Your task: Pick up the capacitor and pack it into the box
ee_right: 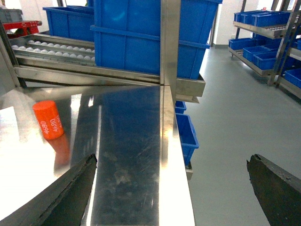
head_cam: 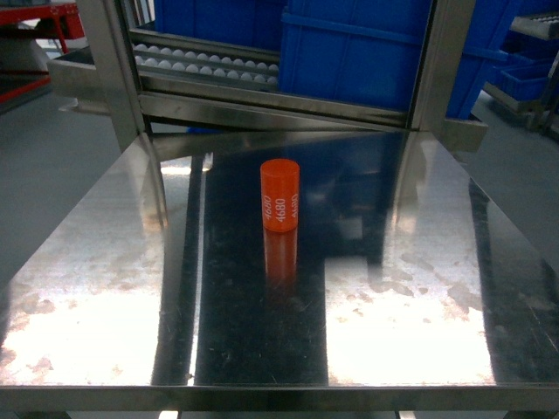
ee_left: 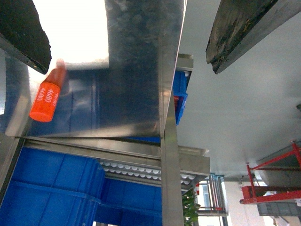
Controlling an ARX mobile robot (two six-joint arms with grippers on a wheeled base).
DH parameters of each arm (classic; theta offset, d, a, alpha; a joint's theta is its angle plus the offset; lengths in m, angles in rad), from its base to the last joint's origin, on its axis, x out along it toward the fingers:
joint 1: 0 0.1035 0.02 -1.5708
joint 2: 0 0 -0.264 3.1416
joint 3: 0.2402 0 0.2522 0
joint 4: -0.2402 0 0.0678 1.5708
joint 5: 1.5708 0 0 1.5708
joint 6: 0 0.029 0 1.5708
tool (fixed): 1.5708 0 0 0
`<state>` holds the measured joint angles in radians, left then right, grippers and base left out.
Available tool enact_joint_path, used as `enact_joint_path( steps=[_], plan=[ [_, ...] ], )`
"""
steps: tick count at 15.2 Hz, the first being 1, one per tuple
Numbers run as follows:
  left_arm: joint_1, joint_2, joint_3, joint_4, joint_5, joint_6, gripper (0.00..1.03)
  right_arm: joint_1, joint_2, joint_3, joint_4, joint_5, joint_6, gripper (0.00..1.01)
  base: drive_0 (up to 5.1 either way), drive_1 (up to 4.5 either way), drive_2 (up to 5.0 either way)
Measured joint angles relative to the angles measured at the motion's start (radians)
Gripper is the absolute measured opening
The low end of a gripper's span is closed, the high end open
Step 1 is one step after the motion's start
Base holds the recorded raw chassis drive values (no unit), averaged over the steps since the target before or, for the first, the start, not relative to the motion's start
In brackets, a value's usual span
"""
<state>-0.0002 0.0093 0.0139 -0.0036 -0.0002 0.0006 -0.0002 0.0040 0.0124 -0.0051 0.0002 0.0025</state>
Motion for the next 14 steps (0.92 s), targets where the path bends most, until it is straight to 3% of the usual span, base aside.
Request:
enact_joint_path(
  steps=[10,11,12,14],
  plan=[
    [0.0,0.0,0.0,0.0,0.0,0.0,0.98,0.0,0.0,0.0,0.0,0.0,0.0,0.98,0.0,0.0,0.0],
    [-0.017,0.011,0.0,-0.011,-0.041,-0.027,0.98,0.0,0.0,0.0,0.0,0.0,0.0,0.98,0.0,0.0,0.0],
    [-0.06,0.094,0.0,0.073,-0.084,-0.076,0.98,0.0,0.0,0.0,0.0,0.0,0.0,0.98,0.0,0.0,0.0],
    [-0.161,0.357,0.004,0.343,-0.113,-0.111,0.98,0.0,0.0,0.0,0.0,0.0,0.0,0.98,0.0,0.0,0.0]
  ],
)
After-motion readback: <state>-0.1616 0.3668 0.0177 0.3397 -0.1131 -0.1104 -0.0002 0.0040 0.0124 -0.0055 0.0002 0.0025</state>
